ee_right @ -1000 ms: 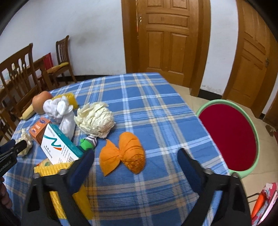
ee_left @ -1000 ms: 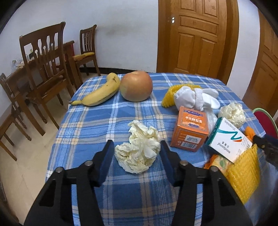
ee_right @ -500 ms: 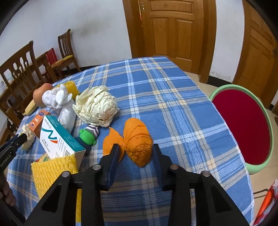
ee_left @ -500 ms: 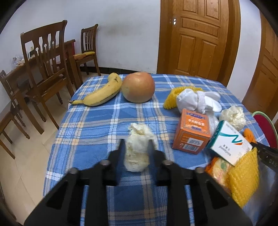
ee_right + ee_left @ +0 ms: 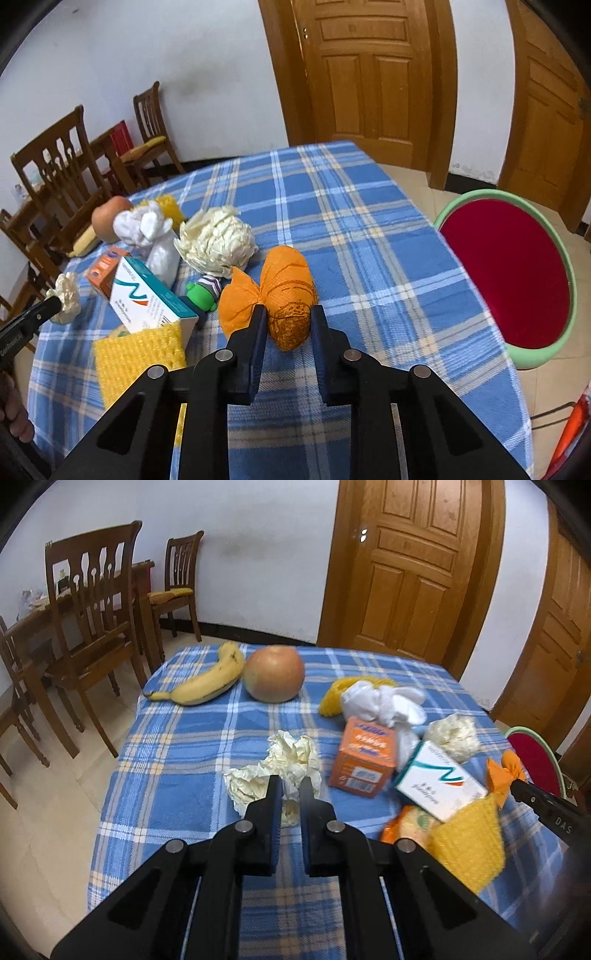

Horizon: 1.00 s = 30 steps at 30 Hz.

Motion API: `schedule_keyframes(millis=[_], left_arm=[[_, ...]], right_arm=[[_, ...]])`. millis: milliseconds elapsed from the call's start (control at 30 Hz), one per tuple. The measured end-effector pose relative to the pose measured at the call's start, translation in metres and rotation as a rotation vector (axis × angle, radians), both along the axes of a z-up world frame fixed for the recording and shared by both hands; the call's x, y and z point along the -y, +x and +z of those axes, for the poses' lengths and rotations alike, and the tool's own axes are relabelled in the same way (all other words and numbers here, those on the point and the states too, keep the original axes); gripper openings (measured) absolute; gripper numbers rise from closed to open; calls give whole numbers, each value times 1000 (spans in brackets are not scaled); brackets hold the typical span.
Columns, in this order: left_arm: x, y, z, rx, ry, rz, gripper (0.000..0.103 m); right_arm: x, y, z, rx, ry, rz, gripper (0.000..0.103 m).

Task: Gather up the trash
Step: 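Carry the paper and orange cloth in both grippers over the red bucket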

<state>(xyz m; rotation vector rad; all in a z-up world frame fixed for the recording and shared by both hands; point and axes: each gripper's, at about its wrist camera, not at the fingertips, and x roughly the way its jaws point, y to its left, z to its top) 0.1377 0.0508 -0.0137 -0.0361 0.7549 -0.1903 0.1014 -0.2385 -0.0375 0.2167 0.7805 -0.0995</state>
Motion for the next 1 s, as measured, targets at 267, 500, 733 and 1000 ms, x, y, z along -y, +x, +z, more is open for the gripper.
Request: schedule_keyframes(millis=[267, 500, 733, 1000], left_arm=[[22, -19, 32, 63, -9, -62, 8], [51, -34, 58, 114, -11, -133, 8], [95, -38, 75, 134, -17, -231, 8], [153, -36, 86, 152, -15, -353, 8]], right_arm=[[15, -24, 22, 58, 13, -35, 24], [35, -49, 46, 120, 2, -77, 24], [57, -68, 68, 172, -20, -117, 24], [87, -84, 79, 215, -23, -183, 24]])
